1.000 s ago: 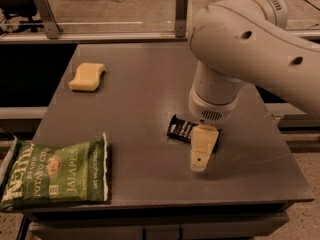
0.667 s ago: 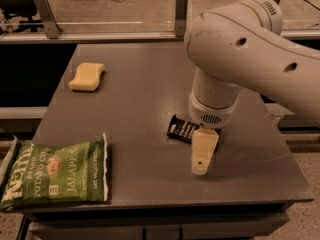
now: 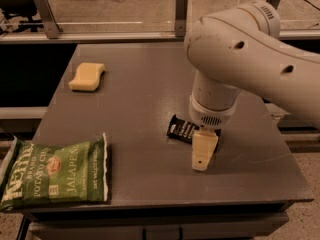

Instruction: Pick rxbar chocolate

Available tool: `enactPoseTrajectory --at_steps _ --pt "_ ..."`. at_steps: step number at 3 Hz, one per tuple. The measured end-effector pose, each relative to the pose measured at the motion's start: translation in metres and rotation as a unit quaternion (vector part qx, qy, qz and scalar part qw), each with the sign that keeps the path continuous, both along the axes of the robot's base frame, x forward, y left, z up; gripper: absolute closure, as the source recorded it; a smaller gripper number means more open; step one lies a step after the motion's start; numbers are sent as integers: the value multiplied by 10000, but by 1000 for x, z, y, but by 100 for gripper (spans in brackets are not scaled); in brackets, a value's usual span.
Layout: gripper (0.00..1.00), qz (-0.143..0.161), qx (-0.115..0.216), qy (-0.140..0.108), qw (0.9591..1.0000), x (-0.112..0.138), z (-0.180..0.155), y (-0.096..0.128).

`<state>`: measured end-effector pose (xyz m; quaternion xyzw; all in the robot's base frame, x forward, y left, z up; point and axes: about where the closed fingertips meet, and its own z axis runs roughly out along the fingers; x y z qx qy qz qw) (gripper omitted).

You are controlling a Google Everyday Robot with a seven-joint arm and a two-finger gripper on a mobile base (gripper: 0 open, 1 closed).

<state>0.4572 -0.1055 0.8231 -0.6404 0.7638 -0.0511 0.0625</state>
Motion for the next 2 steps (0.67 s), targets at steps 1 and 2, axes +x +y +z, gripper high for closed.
enactPoseTrajectory --at_steps 1,2 --pt "64 2 -1 -5 10000 0 3 0" --pt "88 1 -1 -5 10000 0 9 0"
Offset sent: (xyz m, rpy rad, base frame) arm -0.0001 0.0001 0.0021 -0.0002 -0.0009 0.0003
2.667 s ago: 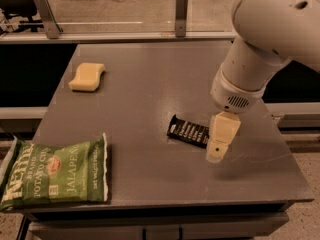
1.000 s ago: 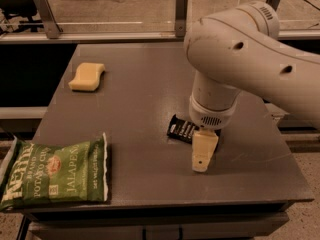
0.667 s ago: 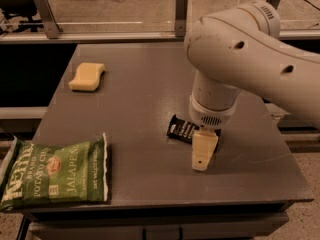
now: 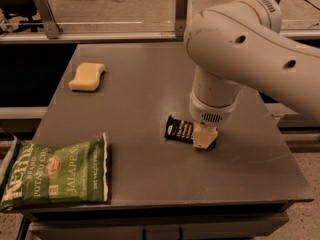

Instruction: Pick rxbar chocolate

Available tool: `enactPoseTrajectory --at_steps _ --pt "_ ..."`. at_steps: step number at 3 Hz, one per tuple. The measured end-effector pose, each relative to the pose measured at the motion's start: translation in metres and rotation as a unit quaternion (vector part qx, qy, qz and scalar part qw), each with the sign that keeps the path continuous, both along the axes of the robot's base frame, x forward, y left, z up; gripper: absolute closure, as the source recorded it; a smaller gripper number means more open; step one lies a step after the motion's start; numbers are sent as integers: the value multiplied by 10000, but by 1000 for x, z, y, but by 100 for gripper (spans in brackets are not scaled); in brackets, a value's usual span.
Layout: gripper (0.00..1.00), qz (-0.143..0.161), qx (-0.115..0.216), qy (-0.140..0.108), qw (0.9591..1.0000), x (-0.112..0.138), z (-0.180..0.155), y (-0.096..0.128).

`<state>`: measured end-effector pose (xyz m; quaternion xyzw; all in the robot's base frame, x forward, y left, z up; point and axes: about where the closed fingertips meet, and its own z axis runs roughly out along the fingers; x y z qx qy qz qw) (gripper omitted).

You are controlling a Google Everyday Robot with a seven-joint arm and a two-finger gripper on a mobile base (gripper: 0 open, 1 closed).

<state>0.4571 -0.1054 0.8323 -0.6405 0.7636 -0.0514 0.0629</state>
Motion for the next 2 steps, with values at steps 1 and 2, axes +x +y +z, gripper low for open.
enactPoseTrajectory --at_steps 1,2 --pt "100 115 411 45 9991 1 17 3" --pt "100 208 733 -200 9969 7 59 -1"
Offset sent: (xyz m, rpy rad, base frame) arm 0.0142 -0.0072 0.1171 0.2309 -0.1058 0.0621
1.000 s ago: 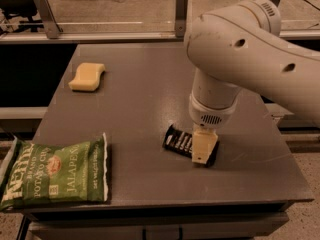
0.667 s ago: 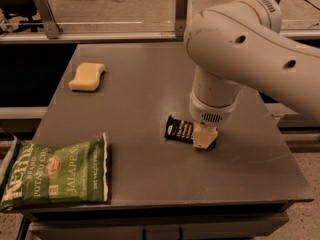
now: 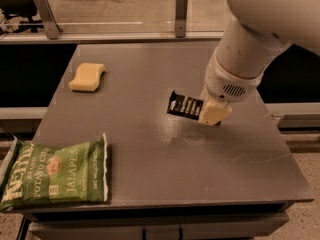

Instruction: Pick rxbar chocolate

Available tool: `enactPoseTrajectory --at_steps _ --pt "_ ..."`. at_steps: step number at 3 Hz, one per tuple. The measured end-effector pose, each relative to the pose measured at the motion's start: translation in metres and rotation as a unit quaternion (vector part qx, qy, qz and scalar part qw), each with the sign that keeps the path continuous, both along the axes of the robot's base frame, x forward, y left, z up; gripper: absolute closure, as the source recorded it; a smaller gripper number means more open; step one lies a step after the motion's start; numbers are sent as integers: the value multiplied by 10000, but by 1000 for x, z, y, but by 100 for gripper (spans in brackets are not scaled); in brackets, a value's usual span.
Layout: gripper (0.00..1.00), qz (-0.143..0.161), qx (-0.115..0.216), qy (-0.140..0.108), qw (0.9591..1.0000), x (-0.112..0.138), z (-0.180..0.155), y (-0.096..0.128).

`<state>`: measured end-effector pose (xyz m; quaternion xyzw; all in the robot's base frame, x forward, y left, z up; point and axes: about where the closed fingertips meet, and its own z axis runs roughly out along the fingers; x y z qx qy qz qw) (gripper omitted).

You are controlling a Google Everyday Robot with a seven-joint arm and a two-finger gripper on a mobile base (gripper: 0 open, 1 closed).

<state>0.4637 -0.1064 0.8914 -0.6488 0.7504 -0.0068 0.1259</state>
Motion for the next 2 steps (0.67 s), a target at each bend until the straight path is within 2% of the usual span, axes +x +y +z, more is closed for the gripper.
enactPoseTrajectory --at_steps 1,2 --pt "100 52 188 -346 9992 0 40 -7" --pt "100 63 201 -377 9991 1 43 -7"
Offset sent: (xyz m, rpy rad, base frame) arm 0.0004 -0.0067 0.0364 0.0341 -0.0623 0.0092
